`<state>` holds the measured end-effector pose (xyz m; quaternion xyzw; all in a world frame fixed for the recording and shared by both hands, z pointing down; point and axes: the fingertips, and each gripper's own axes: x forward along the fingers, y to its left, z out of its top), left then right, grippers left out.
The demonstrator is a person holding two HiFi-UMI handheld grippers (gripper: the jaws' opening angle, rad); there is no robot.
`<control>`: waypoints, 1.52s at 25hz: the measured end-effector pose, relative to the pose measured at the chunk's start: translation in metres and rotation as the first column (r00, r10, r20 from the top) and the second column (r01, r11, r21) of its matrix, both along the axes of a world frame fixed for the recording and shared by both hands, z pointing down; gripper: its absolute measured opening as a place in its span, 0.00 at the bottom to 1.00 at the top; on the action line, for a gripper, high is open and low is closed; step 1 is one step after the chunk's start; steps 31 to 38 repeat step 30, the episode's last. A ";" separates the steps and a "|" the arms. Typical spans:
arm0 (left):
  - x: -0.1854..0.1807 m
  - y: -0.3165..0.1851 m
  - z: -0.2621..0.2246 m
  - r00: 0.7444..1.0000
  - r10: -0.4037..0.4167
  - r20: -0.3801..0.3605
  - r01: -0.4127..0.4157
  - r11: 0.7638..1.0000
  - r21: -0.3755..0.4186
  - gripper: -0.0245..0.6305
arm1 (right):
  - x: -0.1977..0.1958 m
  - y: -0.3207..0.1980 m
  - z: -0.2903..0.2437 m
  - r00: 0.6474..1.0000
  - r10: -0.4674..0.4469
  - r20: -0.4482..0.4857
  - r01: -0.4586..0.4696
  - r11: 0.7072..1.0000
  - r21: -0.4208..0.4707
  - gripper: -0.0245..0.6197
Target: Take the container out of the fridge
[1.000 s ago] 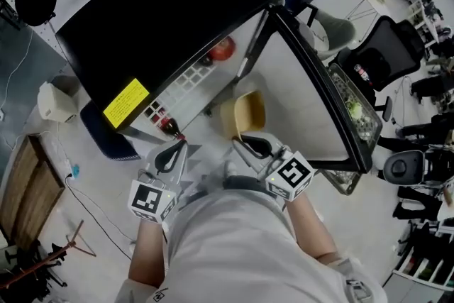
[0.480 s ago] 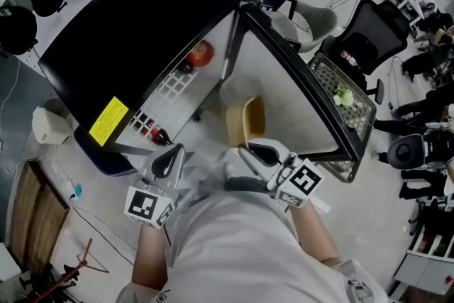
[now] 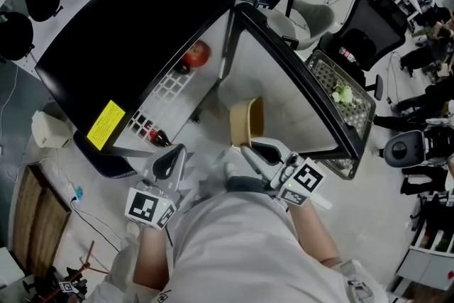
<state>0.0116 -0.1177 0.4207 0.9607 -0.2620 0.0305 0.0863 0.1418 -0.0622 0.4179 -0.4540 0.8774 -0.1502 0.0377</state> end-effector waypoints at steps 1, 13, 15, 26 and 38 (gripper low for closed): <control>0.000 0.000 0.000 1.000 0.000 0.001 0.000 1.000 0.000 0.05 | 0.000 -0.001 0.000 1.000 0.000 0.002 0.000 1.000 0.000 0.08; 0.004 -0.001 0.004 1.000 -0.004 0.015 0.004 1.000 0.000 0.05 | -0.003 -0.005 0.006 0.999 -0.022 -0.024 0.022 1.000 0.002 0.08; 0.004 -0.001 0.006 1.000 -0.004 0.016 0.004 1.000 0.004 0.05 | -0.002 -0.006 0.007 1.000 -0.021 -0.021 0.021 1.000 0.000 0.08; 0.006 -0.005 0.007 1.000 -0.011 0.025 0.012 1.000 -0.016 0.05 | -0.003 -0.010 0.008 0.999 -0.031 -0.015 0.031 0.999 -0.010 0.08; 0.005 -0.007 0.011 1.000 -0.010 0.025 0.010 1.000 -0.015 0.05 | -0.004 -0.012 0.010 0.999 -0.033 -0.017 0.032 0.999 -0.013 0.08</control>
